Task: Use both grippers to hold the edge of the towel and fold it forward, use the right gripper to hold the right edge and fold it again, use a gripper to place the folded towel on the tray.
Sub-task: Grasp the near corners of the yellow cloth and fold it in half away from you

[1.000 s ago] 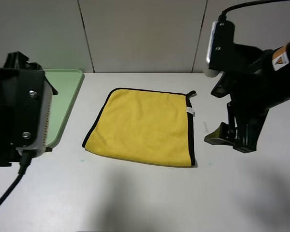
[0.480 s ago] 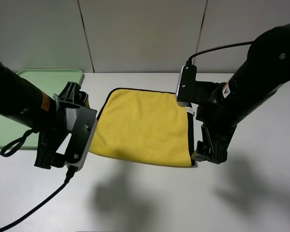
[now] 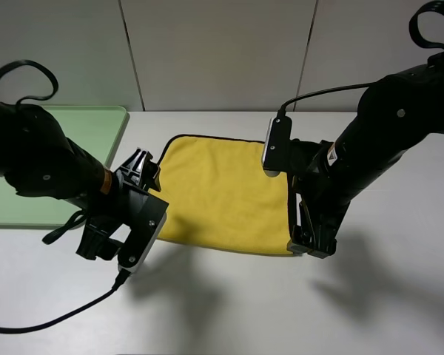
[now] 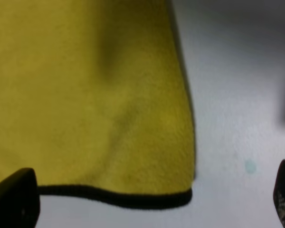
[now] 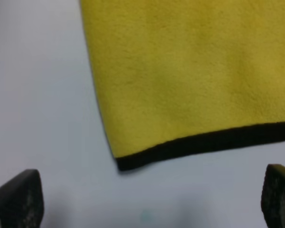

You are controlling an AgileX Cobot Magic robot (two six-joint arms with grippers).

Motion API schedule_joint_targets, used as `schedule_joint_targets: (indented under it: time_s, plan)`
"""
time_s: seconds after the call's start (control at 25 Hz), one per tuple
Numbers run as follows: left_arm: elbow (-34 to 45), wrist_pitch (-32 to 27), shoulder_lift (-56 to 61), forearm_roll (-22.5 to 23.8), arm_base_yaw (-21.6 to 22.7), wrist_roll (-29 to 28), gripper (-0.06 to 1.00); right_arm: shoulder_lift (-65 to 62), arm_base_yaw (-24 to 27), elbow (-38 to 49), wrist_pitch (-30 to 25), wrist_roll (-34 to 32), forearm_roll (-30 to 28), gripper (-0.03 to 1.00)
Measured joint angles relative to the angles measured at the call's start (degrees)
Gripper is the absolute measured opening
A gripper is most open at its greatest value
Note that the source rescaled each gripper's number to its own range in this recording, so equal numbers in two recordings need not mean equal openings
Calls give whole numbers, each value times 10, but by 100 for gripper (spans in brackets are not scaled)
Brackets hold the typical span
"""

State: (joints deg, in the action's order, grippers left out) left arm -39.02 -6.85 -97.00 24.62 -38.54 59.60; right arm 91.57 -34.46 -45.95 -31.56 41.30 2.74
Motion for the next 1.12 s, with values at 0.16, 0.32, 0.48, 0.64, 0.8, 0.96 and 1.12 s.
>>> schedule_joint_targets:
  time_s: [0.16, 0.32, 0.48, 0.64, 0.8, 0.96, 1.12]
  plan:
    - [0, 29, -40, 2, 10, 0, 98, 0, 0, 0, 1, 0, 0, 100]
    - [-2, 47, -68, 4, 33, 0, 98, 0, 0, 0, 1, 0, 0, 100]
    - [-5, 75, -73, 4, 58, 0, 97, 0, 0, 0, 13, 0, 0, 100]
    - [-5, 94, -75, 4, 76, 0, 96, 0, 0, 0, 21, 0, 0, 100]
    - [-5, 96, -76, 4, 77, 10, 96, 10, 0, 8, 55, 7, -1, 100]
    - [-5, 98, -76, 5, 77, 15, 96, 44, 0, 20, 76, 19, -2, 100]
    - [-5, 99, -76, 6, 77, 16, 96, 82, 0, 21, 114, 21, -2, 100]
